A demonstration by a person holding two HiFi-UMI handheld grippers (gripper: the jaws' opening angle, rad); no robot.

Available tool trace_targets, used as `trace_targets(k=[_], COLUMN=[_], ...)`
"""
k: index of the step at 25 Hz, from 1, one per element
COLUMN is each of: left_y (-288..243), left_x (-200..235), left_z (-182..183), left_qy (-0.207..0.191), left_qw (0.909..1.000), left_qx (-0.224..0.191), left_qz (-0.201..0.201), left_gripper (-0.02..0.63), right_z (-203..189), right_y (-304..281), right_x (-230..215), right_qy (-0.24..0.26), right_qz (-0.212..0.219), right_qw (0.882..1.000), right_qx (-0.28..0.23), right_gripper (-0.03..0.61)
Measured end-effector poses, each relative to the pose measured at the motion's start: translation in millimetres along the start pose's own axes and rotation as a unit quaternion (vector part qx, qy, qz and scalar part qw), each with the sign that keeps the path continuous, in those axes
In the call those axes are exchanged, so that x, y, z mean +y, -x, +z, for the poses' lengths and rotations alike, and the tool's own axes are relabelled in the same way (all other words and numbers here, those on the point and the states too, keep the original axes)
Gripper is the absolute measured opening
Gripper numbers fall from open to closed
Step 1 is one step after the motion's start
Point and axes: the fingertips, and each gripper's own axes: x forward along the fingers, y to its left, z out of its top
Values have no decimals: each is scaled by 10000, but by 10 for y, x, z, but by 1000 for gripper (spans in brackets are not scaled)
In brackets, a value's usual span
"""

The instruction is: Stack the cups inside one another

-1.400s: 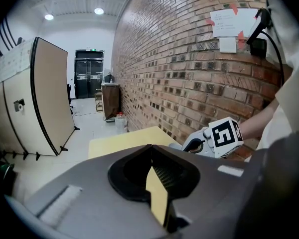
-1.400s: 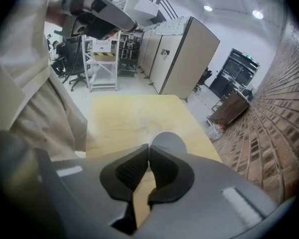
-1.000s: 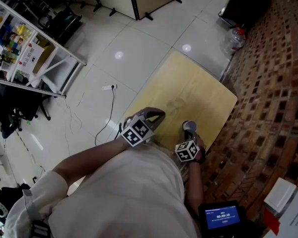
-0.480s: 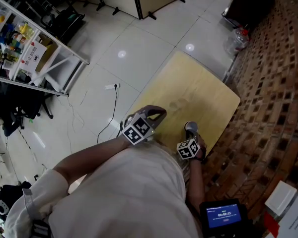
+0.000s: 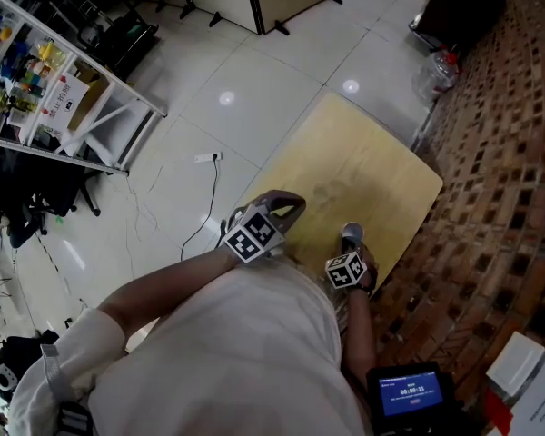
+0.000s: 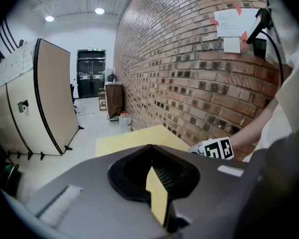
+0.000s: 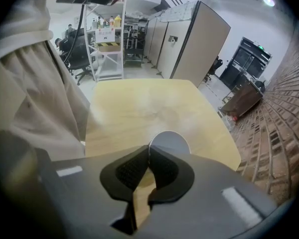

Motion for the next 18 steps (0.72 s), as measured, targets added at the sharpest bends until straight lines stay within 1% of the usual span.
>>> trace_targets(k=[5,8,14,18], left_y=[19,26,39,60], left_x=[-19,-19,-46,-52], left_z=[-8,-13,-17,-26], left_qy=[-9,-18,-19,-20], left_qw=[10000,10000,10000,10000], left_qx=[3,8,-4,-12], left_qz=[-20,-19,-37,-37], left_gripper=[20,20,20,20], right_z=[-2,-3,6,-32], right_y=[-6,22,103,57], right_x=[13,22,80,119], right_qy=[-199,-194,-126,-213], right_qz=[-54,-115,-259,-318], right_qw=[9998,9997,9994,9992], right_qx=[-85,-124,-186,-74], right_gripper=[15,40,41,40])
